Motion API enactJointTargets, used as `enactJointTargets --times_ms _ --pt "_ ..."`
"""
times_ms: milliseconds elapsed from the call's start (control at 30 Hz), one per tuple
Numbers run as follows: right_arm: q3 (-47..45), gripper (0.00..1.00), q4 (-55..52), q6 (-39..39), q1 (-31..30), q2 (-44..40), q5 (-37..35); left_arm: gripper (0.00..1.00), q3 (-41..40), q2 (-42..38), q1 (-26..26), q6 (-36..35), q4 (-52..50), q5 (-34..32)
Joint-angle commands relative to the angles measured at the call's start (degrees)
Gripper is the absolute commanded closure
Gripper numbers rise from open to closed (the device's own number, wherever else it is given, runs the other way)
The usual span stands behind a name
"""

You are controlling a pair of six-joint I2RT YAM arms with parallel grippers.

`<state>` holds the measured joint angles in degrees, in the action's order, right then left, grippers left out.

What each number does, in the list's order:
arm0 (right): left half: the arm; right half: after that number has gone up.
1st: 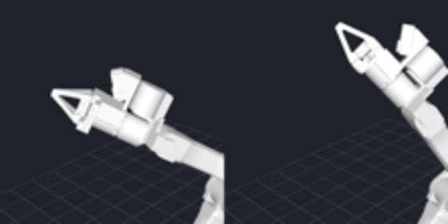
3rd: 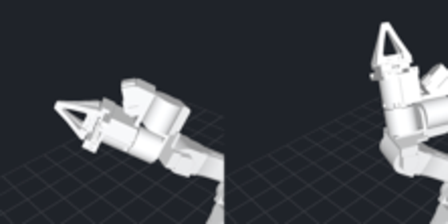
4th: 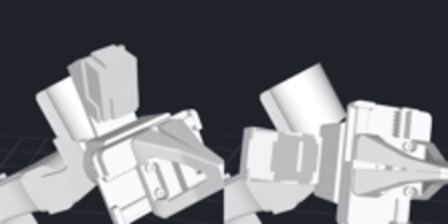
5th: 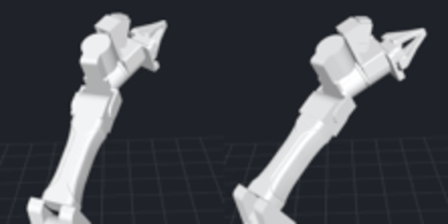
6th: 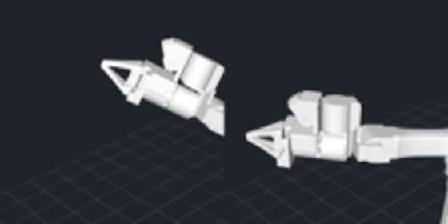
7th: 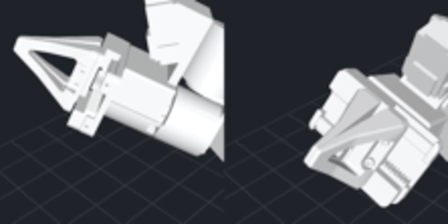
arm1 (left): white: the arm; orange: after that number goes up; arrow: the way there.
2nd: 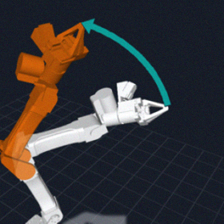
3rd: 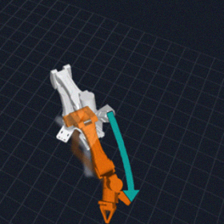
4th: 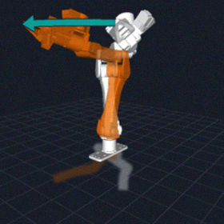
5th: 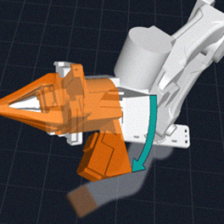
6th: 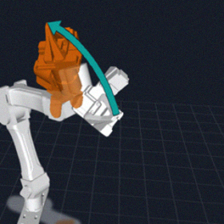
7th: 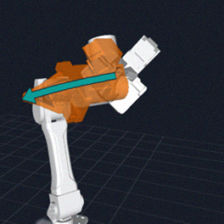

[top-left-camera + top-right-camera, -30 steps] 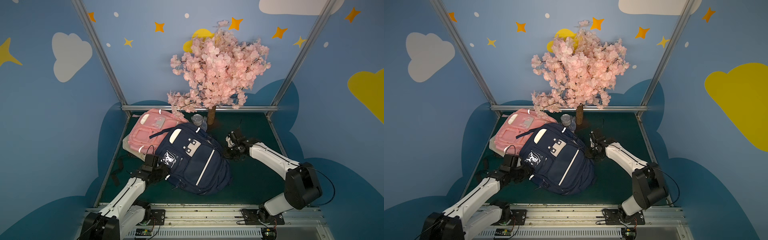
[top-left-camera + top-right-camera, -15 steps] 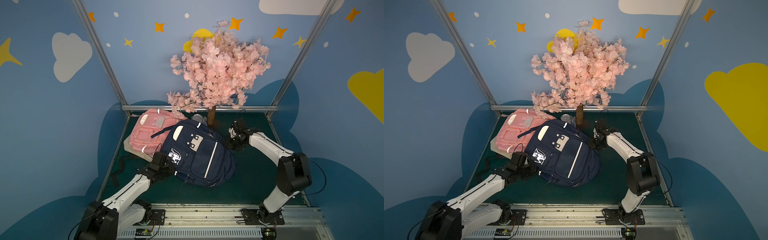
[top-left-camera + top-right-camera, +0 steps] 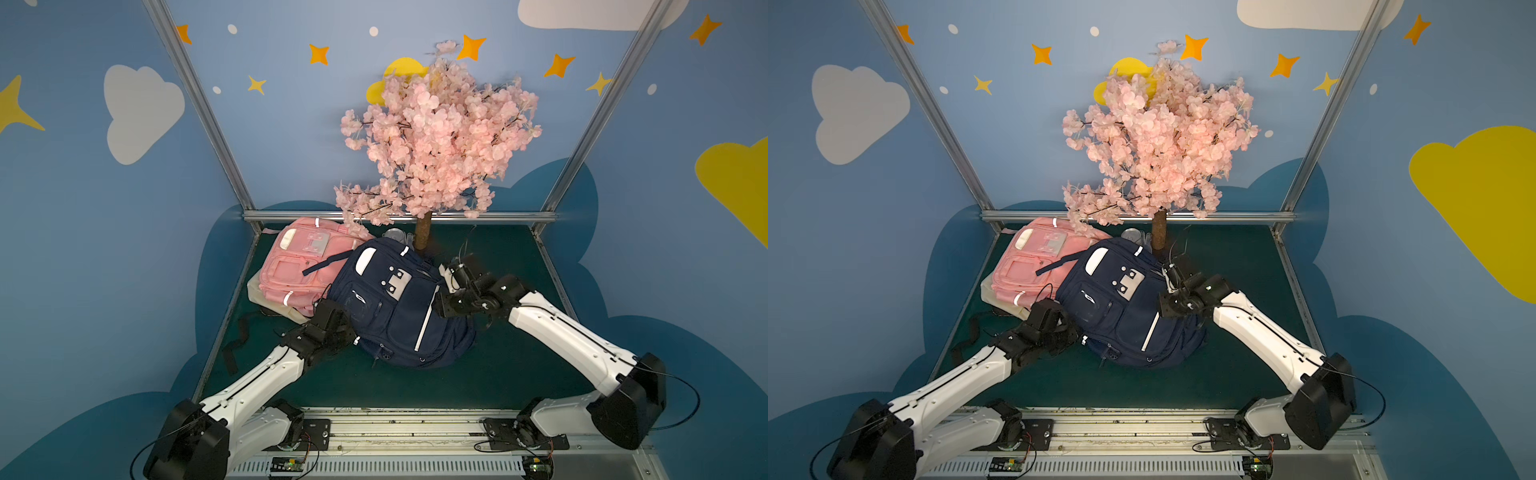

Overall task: Zip up the backpack
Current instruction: Adjust the backpack at the center of the board, then zip the zipper on the backpack.

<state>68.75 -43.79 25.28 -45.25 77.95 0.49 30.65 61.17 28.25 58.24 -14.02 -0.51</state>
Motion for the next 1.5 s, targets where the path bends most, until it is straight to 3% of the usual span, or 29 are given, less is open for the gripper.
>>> enactJointTargets --times_ms 0,167,333,867,1333,1467 --pt "-2.63 0.55 2.55 4.79 -7.99 0.55 1.41 0.97 2.04 -0.54 0.66 -0.85 2.86 -0.63" --pt "-0.83 0.63 4.87 7.88 -18.38 7.93 -2.24 0.97 1.44 -0.79 0.94 -0.94 3.47 -0.28" --pt "2.63 0.69 4.94 8.64 -22.55 15.21 -6.02 0.97 0.99 -1.72 1.11 -1.02 3.74 -0.19" --pt "7.99 0.75 5.71 5.04 -21.03 26.05 -10.59 0.97 0.13 -2.74 1.11 -0.76 4.09 0.27" --pt "8.64 0.74 8.42 4.89 -21.32 30.07 -9.15 0.97 -0.33 -3.42 1.11 -0.58 4.09 0.25" --pt "8.22 0.85 9.73 4.96 -21.53 29.71 -8.17 0.97 -0.67 -3.6 1.11 -0.42 4.13 0.16"
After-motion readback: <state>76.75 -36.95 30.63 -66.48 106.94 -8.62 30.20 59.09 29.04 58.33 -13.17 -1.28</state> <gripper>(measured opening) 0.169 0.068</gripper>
